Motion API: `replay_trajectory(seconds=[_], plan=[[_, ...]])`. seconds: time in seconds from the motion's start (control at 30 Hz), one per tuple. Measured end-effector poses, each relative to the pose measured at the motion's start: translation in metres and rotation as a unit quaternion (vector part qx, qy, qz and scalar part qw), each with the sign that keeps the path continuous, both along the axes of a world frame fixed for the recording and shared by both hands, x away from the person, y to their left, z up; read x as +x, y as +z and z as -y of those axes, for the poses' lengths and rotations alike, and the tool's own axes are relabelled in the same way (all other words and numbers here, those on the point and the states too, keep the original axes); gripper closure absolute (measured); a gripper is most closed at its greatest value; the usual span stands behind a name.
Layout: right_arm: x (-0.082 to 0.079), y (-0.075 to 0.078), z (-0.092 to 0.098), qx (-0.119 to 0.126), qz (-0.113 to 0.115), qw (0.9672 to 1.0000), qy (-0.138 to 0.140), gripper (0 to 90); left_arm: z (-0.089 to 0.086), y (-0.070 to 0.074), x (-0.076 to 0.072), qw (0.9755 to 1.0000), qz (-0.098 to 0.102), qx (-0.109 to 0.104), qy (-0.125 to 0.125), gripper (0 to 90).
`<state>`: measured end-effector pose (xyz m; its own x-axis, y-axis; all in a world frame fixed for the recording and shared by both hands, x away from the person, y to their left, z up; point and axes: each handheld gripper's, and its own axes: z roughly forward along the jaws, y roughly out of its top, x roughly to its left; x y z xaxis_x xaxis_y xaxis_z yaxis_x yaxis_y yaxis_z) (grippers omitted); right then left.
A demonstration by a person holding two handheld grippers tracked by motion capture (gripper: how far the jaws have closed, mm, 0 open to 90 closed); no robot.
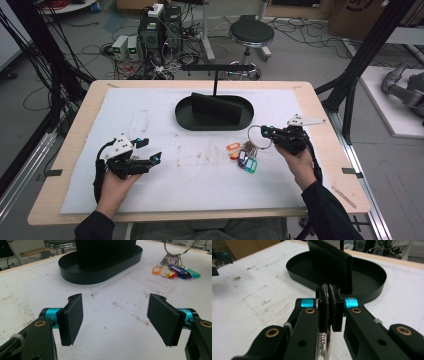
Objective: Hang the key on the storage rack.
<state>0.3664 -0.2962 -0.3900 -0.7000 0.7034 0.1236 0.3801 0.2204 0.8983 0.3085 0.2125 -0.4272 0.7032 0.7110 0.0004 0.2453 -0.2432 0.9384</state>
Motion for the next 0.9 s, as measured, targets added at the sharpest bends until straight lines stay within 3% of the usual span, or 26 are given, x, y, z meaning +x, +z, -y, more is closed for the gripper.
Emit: replay_trajectory(seconds=[0.9], plan=[[0.013, 0.048, 0.007, 0.033, 0.041, 0.9986, 0.004, 87.6, -0.001, 0.000, 0.000, 1.0000, -0.001, -0.003, 0.002, 29.2]])
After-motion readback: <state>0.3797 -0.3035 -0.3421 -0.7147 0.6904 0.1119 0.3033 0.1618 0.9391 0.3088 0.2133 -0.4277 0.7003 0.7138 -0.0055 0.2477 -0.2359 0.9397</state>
